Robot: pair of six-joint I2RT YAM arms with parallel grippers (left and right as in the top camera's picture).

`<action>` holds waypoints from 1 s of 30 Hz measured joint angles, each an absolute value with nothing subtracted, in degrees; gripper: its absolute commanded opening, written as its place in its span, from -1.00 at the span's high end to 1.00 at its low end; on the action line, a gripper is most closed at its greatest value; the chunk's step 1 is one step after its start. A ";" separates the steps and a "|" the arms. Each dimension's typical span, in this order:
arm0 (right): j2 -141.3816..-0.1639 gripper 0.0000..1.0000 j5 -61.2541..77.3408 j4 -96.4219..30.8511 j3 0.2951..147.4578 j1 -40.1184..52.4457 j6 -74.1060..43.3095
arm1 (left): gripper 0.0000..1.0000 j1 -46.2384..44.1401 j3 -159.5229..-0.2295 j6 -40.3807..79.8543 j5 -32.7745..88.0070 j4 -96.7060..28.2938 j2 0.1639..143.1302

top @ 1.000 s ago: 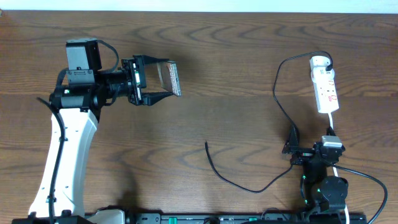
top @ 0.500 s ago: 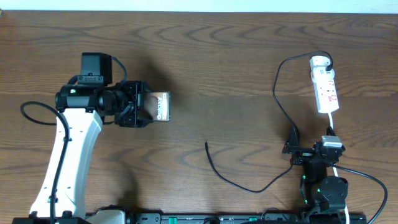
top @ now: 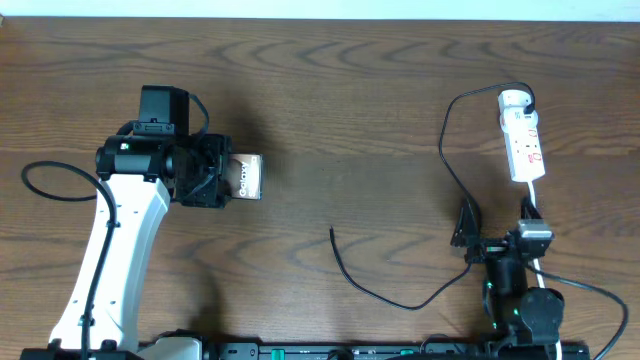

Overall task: Plug charger to phone and switch on socket
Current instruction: 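Reach the right gripper toward the phone held by the left gripper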

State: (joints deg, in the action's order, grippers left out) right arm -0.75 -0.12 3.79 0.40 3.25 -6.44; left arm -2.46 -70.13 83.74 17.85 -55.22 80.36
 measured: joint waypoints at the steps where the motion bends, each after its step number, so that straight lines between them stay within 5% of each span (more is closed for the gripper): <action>1: -0.86 -0.98 1.04 4.62 0.60 3.25 -7.55 | 0.86 -2.46 -70.13 83.74 17.74 -55.16 80.36; 7: -11.33 -0.99 8.56 4.27 8.99 3.25 -14.46 | 0.86 -2.48 -70.13 83.77 17.63 -54.41 80.36; 16: -57.98 -0.99 38.50 0.27 44.14 3.31 -23.00 | 0.86 -2.48 -70.15 83.77 17.61 -54.24 81.01; 22: -86.54 -0.99 60.27 10.44 59.72 6.17 -30.48 | 0.86 -2.48 -70.15 83.83 17.61 -54.11 84.20; 30: -108.90 -0.83 67.64 35.46 62.08 14.83 -52.95 | 0.86 -2.48 -70.15 85.91 14.26 -53.74 87.44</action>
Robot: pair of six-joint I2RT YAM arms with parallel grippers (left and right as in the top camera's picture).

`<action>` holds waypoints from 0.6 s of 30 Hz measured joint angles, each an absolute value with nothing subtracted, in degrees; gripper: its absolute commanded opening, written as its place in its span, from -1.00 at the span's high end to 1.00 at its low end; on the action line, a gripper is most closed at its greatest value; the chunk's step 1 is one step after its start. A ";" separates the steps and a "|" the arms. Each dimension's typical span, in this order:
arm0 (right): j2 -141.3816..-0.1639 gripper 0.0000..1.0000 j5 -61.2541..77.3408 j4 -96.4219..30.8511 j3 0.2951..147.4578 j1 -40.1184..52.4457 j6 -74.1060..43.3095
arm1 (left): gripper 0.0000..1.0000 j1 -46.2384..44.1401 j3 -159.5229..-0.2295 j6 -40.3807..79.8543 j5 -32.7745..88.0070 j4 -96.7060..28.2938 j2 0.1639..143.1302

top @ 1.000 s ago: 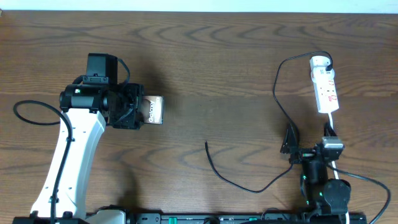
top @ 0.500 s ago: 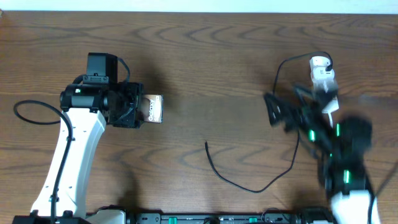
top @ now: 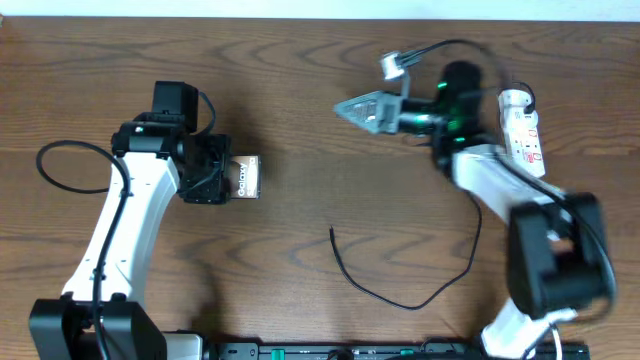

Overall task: Plug charger to phone and switch on socket
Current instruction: 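Reach the right gripper toward the phone held by the left gripper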

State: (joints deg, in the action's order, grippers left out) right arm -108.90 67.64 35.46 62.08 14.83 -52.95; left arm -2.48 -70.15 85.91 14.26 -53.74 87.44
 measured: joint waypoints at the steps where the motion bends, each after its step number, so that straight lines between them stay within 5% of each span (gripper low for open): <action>1: -110.02 -0.81 67.72 36.82 62.08 15.99 -54.57 | 0.86 -2.48 -70.15 86.56 13.87 -53.65 87.50; 18: -113.10 -0.67 54.96 38.09 62.08 34.83 -62.81 | 0.86 -7.79 -70.15 94.19 5.78 -52.38 87.50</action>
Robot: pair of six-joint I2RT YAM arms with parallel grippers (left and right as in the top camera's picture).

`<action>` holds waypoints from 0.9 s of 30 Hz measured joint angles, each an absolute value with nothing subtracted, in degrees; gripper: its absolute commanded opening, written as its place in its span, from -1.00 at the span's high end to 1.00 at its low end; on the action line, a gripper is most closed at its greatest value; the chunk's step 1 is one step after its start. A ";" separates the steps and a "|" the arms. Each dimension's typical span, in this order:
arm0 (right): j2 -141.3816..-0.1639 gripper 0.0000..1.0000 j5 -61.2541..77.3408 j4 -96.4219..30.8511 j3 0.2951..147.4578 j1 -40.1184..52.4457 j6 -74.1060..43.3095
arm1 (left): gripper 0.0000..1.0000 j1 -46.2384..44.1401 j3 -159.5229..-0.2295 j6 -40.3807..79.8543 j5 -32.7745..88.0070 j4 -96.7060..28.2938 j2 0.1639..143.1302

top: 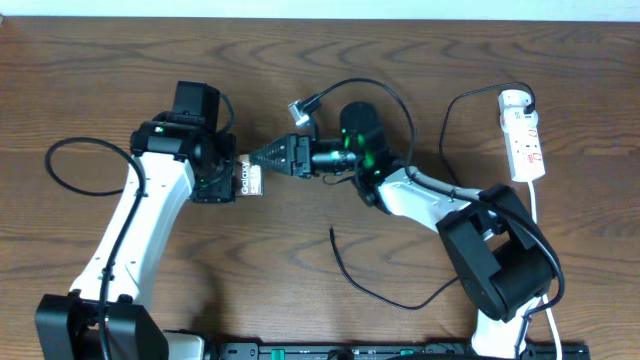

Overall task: Plug charger to phone and switch on socket
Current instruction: 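Reach the right gripper toward the phone held by the left gripper, then close the right gripper on the phone's top edge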

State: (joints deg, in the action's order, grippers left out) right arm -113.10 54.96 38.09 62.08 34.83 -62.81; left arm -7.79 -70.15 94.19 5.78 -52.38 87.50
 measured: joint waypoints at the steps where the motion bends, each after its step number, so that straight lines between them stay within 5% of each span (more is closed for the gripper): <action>1: -113.10 -0.66 54.30 37.95 62.08 35.20 -62.83 | 0.86 -8.14 -70.15 94.35 5.67 -52.21 87.50; 22: -113.10 -0.58 44.34 29.41 62.15 40.64 -62.94 | 0.85 -8.80 -70.15 96.47 9.67 -50.11 87.50; 27: -113.10 -0.26 43.07 29.41 62.15 40.64 -61.95 | 0.86 -9.19 -70.15 96.64 10.00 -50.13 87.50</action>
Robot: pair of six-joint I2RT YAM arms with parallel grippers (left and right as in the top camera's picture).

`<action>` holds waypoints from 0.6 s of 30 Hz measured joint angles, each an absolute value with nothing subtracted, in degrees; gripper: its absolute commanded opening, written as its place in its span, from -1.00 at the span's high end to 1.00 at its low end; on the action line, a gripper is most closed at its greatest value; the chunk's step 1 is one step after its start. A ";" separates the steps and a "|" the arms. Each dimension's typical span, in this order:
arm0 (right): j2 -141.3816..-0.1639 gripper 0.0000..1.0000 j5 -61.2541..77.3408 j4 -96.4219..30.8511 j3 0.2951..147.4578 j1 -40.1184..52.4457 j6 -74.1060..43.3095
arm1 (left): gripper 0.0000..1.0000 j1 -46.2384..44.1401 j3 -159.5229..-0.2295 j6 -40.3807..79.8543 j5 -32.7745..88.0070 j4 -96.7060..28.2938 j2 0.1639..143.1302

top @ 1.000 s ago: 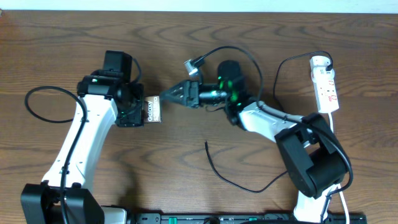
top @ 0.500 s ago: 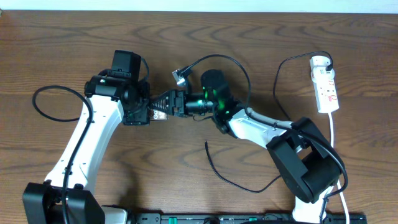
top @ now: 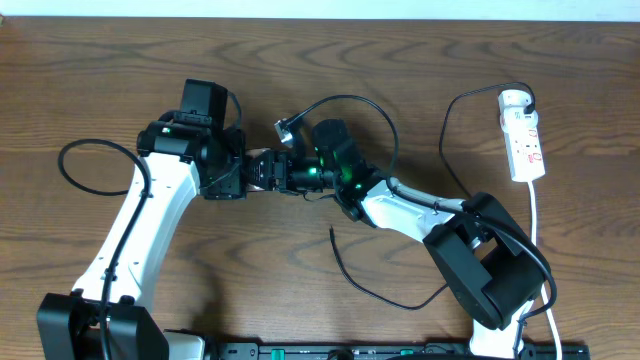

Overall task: Plug charger to phone and switch on socket
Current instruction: 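Close the right gripper on the phone's top edge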

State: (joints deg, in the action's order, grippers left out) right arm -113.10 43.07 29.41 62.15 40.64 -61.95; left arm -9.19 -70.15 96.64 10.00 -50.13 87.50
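The phone [top: 257,166] shows only as a small light patch between the two grippers, just left of the table's middle. My left gripper [top: 240,175] is shut on its left part. My right gripper [top: 268,172] reaches in from the right and sits over the phone's right end, its finger gap hidden. The black charger cable [top: 400,304] lies on the table with its free end [top: 332,232] below the right arm, held by neither gripper. It runs right and up to the white socket strip [top: 523,135] at the far right.
The wooden table [top: 320,50] fills the view. My right arm's own thin cable [top: 350,99] loops above its wrist. The left arm's black cable [top: 85,160] curls at the left. A white lead [top: 540,250] runs down from the socket strip.
My right gripper has moved a little further left and lower, from touching the phone's right edge to covering it. The left arm shifted slightly right with the phone.
First my left gripper held the phone at the left while the right arm was folded at the lower right. Then the right arm stretched up over the table's top middle. Then its tip reached the phone, and now it covers the phone's right end.
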 measured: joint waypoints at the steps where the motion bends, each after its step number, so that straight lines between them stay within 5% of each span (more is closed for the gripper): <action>1: -113.10 -0.23 42.92 29.45 62.15 40.64 -61.69 | 0.86 -9.34 -70.15 96.66 10.04 -50.13 87.50; 9: -113.10 0.17 42.37 29.43 62.15 40.64 -61.19 | 0.86 -9.98 -70.15 96.66 10.15 -50.13 87.50; 18: -113.10 0.26 42.39 29.39 62.15 40.64 -61.19 | 0.86 -9.98 -70.15 96.55 10.15 -50.13 87.50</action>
